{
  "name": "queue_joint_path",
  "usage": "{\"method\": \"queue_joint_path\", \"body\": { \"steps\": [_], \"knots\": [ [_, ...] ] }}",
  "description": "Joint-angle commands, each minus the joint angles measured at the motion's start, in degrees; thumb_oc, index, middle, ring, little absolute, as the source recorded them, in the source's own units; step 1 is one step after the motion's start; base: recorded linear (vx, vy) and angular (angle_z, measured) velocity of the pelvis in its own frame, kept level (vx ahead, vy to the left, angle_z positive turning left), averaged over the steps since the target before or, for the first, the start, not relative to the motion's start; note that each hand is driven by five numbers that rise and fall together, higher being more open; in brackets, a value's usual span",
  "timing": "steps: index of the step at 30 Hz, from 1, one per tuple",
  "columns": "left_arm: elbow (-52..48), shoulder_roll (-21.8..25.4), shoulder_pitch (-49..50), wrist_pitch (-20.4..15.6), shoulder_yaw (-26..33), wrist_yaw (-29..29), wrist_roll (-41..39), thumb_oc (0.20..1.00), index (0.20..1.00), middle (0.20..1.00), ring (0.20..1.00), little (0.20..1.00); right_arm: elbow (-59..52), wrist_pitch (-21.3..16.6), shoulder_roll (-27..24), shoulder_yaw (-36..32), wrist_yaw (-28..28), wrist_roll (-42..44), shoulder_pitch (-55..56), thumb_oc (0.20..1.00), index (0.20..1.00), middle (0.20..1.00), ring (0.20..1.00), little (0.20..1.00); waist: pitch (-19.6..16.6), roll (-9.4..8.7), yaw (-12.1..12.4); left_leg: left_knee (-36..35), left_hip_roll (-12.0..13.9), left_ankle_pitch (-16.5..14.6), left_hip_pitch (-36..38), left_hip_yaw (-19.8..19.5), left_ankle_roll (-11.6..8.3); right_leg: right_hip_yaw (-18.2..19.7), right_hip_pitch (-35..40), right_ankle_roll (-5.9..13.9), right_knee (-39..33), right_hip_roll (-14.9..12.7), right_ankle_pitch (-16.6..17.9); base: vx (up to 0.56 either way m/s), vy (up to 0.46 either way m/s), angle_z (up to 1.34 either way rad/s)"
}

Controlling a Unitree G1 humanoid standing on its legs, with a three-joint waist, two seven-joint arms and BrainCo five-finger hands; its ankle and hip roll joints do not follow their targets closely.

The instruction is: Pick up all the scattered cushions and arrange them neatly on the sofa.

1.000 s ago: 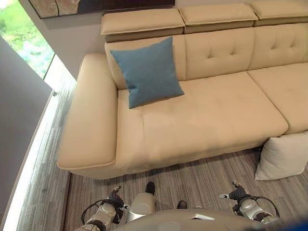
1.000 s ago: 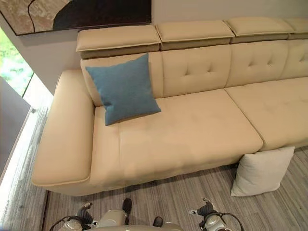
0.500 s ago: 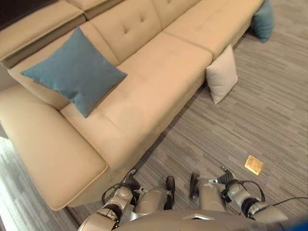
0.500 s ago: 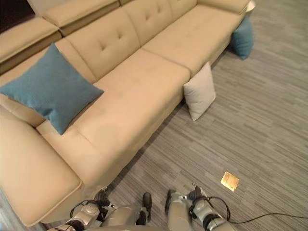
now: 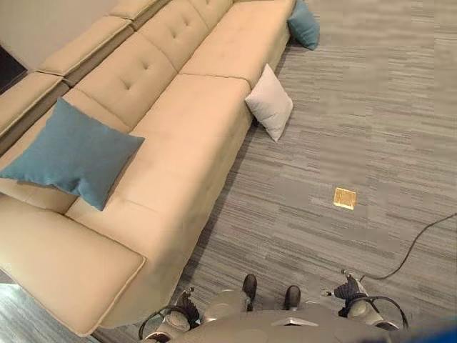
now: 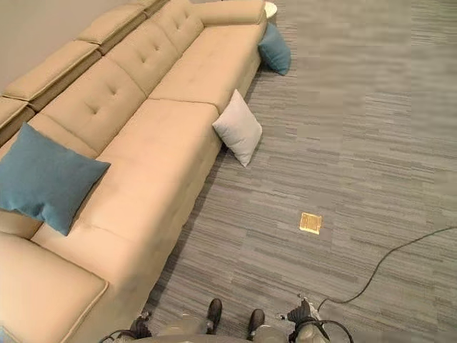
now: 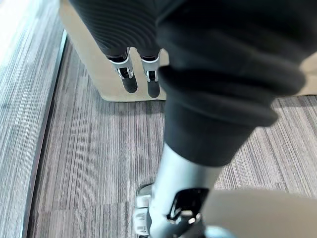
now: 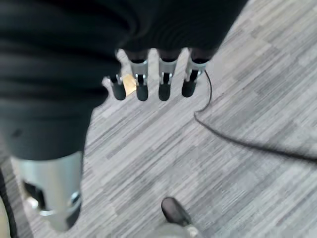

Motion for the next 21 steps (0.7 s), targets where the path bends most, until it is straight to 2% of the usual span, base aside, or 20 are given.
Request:
{"method": "queue_joint_path", "body": {
  "steps": [1, 3, 4, 5, 6, 8, 10, 11, 14, 15, 17, 18, 21],
  "knots": [
    [1.5, -1.3, -0.5, -0.8, 2.0, -1.3, -0.2, 1.0, 1.0, 1.0, 1.0, 1.0, 0.7, -0.8, 1.9, -0.7, -0.3, 0.7, -2.1, 1.0, 1.0, 1.0, 1.0, 1.0, -0.6, -2.78, 1.6, -2.1, -1.2, -8.4, 5.5, 7.2, 6.84, 6.8, 3.0, 10.5, -3.4, -2.1, 1.1, 0.21, 0.179, -0.38],
    [1.2, -0.5, -0.4, -0.9, 2.7, -1.6, -0.5, 1.0, 1.0, 1.0, 1.0, 1.0, 0.7, -0.7, 2.0, -0.4, 0.3, 0.5, -2.6, 1.0, 1.0, 1.0, 1.0, 1.0, -0.3, -2.93, 2.2, -1.9, -1.0, -9.0, 6.4, 8.3, 7.68, 7.5, 2.1, 10.37, 0.8, -2.5, 0.0, 0.13, 0.128, -0.97],
    [0.8, 1.4, -0.5, -1.6, 4.2, -3.0, -0.3, 1.0, 1.0, 1.0, 1.0, 1.0, 3.4, 0.3, -3.3, -3.2, 3.2, 2.4, -5.4, 1.0, 1.0, 1.0, 1.0, 1.0, 0.3, -3.56, 2.9, -1.5, -0.4, -9.7, 7.3, 9.2, 8.29, 7.2, -0.4, 11.13, 7.1, -2.7, -1.0, 0.1, 0.073, -0.9],
    [0.4, 1.8, -1.0, -2.0, 4.2, -2.6, -0.4, 1.0, 1.0, 1.0, 1.0, 1.0, 4.3, -0.6, -4.1, -2.9, 2.6, 3.0, -6.2, 1.0, 1.0, 1.0, 1.0, 1.0, 0.8, -3.84, 2.9, -1.1, -0.1, -9.8, 7.2, 9.3, 8.62, 7.3, -2.6, 11.88, 11.0, -2.8, -0.6, 0.07, 0.057, -0.86],
    [0.1, 2.4, -1.2, -1.8, 4.1, -2.7, 0.5, 1.0, 1.0, 1.0, 1.0, 1.0, 3.9, -1.7, -3.7, -2.8, 4.3, 3.6, -6.0, 1.0, 1.0, 1.0, 1.0, 1.0, 2.4, -3.97, 2.0, -0.2, 0.9, -10.3, 7.7, 9.7, 9.25, 7.3, -6.5, 13.7, 18.2, -2.7, 0.2, 0.02, 0.061, -0.52],
    [0.2, 2.6, -1.8, -1.6, 3.9, -2.9, 0.1, 1.0, 1.0, 1.0, 1.0, 1.0, 3.7, -1.6, -3.1, -2.5, 4.5, 3.8, -6.2, 1.0, 1.0, 1.0, 1.0, 1.0, 2.8, -3.83, 1.2, -0.5, 1.4, -11.1, 9.0, 10.5, 9.45, 5.0, -9.7, 14.01, 21.1, -4.0, 0.6, 0.12, 0.054, -0.05],
    [0.1, 2.3, -2.2, -1.5, 3.8, -3.2, 0.2, 1.0, 1.0, 1.0, 1.0, 1.0, 3.4, -1.2, -1.8, -1.5, 4.7, 3.0, -5.7, 1.0, 1.0, 1.0, 1.0, 1.0, 2.6, -3.96, 0.3, -3.3, 2.2, -13.2, 13.7, 12.6, 9.18, -0.3, -10.6, 12.48, 12.8, -7.2, 3.0, 0.34, -0.036, -0.13],
    [0.4, 2.3, -2.2, -1.6, 4.0, -3.5, 0.4, 1.0, 1.0, 1.0, 1.0, 1.0, 3.3, -1.1, -1.5, -1.3, 4.7, 2.8, -5.6, 1.0, 1.0, 1.0, 1.0, 1.0, 2.6, -3.91, 0.2, -4.1, 2.4, -13.7, 15.2, 13.1, 9.03, -1.1, -10.6, 12.44, 9.5, -7.4, 4.3, 0.33, -0.073, -0.46],
    [1.1, 1.9, -2.4, -1.8, 4.1, -3.6, 0.3, 1.0, 1.0, 1.0, 1.0, 1.0, 3.2, -0.9, -1.2, -1.2, 5.0, 2.3, -5.0, 1.0, 1.0, 1.0, 1.0, 1.0, 2.2, -3.89, -1.0, -5.8, 2.9, -15.2, 19.3, 12.1, 8.41, -1.1, -13.5, 13.85, 4.7, -7.8, 8.2, 0.4, -0.109, -0.49],
    [1.4, 1.5, -2.2, -1.8, 3.8, -3.6, 0.8, 1.0, 1.0, 1.0, 1.0, 1.0, 3.5, -1.0, -1.1, -1.0, 5.0, 2.1, -4.3, 1.0, 1.0, 1.0, 1.0, 1.0, 1.2, -4.17, -1.4, -6.4, 3.0, -16.2, 20.6, 11.6, 8.22, -1.1, -12.3, 13.4, 3.5, -7.7, 9.2, 0.52, -0.216, 0.34],
    [1.6, 0.6, -2.0, -1.7, 3.3, -3.5, 0.6, 1.0, 1.0, 1.0, 1.0, 1.0, 4.2, -1.0, -0.9, -1.1, 4.8, 2.5, -3.4, 1.0, 1.0, 1.0, 1.0, 1.0, -0.4, -3.89, -1.5, -5.2, 4.7, -17.1, 21.2, 10.7, 7.04, -1.6, -10.8, 12.08, 3.6, -6.6, 8.3, 0.44, -0.265, 0.75],
    [1.6, 0.2, -2.1, -1.7, 3.2, -3.7, 0.3, 1.0, 1.0, 1.0, 1.0, 1.0, 4.5, -1.2, -0.8, -1.1, 4.6, 2.8, -3.2, 1.0, 1.0, 1.0, 1.0, 1.0, -0.9, -3.65, -1.5, -3.8, 5.4, -16.7, 20.8, 10.6, 6.32, -1.7, -9.7, 11.65, 3.0, -5.9, 7.7, 0.35, -0.277, 0.65],
    [1.1, -0.1, -2.6, -1.6, 2.6, -4.0, -0.4, 1.0, 1.0, 1.0, 1.0, 1.0, 4.5, -1.6, -0.7, -1.4, 4.1, 4.1, -3.5, 1.0, 1.0, 1.0, 1.0, 1.0, -0.7, -3.52, -1.3, 6.8, 6.6, -12.5, 16.1, 10.7, 4.04, -1.7, -6.0, 10.06, 0.4, -4.2, 6.1, 0.19, -0.232, 0.23]
  ]
}}
